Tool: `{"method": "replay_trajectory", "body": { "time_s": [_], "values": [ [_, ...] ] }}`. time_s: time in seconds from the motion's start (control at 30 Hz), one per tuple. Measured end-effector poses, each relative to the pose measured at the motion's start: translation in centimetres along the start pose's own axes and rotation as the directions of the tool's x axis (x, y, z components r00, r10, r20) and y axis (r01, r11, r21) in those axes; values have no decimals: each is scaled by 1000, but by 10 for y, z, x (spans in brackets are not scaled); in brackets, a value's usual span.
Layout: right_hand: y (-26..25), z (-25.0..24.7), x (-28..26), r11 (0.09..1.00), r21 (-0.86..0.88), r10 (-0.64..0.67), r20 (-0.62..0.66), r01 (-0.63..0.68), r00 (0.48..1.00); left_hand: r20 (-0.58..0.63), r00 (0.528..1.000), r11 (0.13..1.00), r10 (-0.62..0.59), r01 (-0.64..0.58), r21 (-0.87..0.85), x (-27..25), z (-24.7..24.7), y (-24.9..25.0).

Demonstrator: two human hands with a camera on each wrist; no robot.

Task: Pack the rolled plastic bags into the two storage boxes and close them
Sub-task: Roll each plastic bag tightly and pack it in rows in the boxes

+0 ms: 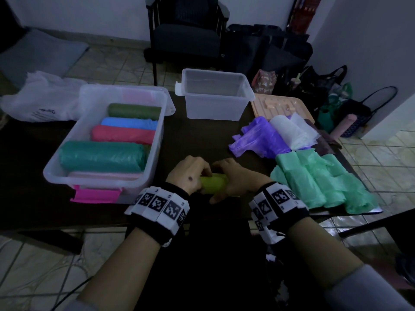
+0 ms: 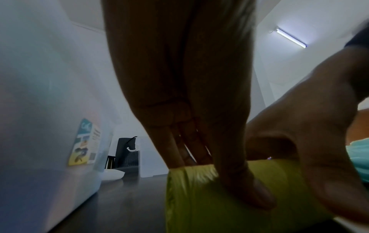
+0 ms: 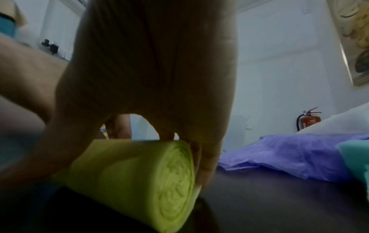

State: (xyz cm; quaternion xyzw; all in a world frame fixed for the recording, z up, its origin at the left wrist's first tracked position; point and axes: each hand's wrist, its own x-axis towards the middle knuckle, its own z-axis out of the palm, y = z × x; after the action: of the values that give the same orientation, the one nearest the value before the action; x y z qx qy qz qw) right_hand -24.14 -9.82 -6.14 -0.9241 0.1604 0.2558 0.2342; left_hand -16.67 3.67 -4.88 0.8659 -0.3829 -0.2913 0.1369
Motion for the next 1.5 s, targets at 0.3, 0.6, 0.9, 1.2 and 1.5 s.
{"method": "replay_trajectory", "body": {
  "time_s": [0.3, 0.6, 0.9, 1.2, 1.5],
  "values": [
    [-3, 13, 9, 995, -102, -13, -21, 11, 1000, -20, 1000, 999, 17, -18, -41, 2, 1, -2],
    [4, 28, -8, 985, -123, -138, -112, 124, 984, 51, 997, 998, 66, -66, -6, 4, -2, -3],
    [-17, -6, -17, 969, -18, -233, -392, 246, 890, -503, 864, 912, -8, -200, -358, -34, -56, 3],
    [-131, -43, 18, 885, -82, -427, -532, 458, 731, -453, 747, 843, -486, 265, -468, -64, -163, -129],
    [-196, -28, 63, 884, -155, -468, -296, 442, 833, -44, 839, 578, -543, 335, -744, -72, -158, -172]
  ]
}}
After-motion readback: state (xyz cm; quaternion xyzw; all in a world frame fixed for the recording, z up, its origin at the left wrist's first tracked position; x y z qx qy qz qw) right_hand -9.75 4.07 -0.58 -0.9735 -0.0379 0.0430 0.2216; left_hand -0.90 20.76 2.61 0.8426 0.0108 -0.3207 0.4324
